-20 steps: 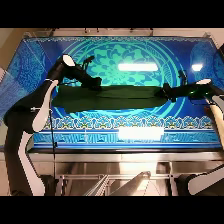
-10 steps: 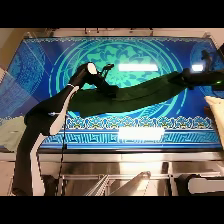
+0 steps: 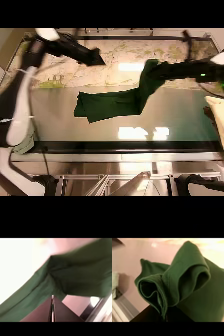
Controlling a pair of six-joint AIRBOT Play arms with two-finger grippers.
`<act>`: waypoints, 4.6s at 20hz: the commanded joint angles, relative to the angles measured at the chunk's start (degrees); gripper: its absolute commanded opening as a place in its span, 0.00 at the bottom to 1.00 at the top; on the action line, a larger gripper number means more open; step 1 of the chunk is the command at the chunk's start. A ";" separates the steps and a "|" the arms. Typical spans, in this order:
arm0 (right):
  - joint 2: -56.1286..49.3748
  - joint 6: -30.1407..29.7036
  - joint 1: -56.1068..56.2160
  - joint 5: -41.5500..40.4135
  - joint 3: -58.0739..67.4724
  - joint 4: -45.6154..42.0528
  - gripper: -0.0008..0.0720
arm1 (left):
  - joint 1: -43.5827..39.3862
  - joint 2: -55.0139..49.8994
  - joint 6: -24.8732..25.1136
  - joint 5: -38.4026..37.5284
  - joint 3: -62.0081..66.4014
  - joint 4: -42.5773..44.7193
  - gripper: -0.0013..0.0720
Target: Fold the shirts.
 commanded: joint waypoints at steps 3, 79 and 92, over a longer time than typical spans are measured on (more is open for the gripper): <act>-13.33 0.07 25.18 -19.12 5.77 0.15 0.05 | 15.63 15.58 0.66 -6.88 -3.69 -1.22 0.06; 11.13 41.42 -34.56 41.92 -7.21 -66.20 0.97 | 27.76 28.15 10.45 -0.83 -33.53 -11.69 0.22; 12.81 42.23 -10.03 36.09 -7.21 -60.78 0.97 | 27.76 28.15 10.45 -0.81 -33.53 -11.72 0.22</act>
